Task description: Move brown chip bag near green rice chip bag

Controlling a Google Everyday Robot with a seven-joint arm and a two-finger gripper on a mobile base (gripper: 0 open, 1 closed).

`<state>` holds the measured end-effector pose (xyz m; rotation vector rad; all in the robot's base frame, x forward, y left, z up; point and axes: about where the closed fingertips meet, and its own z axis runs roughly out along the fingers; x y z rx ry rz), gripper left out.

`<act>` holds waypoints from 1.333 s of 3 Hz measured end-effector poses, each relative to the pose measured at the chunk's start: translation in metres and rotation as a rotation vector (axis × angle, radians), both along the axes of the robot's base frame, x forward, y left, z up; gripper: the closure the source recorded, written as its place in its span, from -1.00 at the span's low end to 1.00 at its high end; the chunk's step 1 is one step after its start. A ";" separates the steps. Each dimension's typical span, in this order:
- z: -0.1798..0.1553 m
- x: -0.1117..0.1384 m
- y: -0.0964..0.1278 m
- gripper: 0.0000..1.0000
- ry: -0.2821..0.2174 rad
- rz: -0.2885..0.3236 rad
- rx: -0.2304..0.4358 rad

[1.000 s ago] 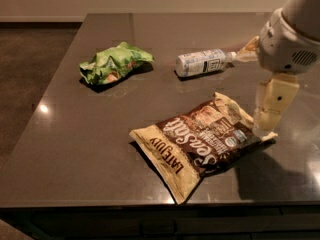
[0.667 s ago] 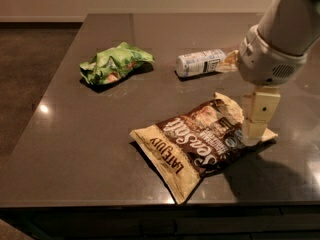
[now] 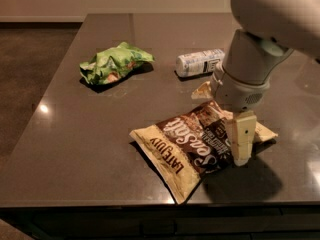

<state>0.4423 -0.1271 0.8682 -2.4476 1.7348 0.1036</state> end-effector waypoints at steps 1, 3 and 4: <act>-0.017 -0.003 0.005 -0.50 0.019 0.066 -0.048; -0.020 -0.003 0.011 0.43 0.025 0.091 -0.073; -0.018 -0.003 0.011 0.89 0.025 0.091 -0.072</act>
Offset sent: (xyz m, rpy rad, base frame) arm -0.0057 0.0080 -0.0282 -0.1079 0.0420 0.1159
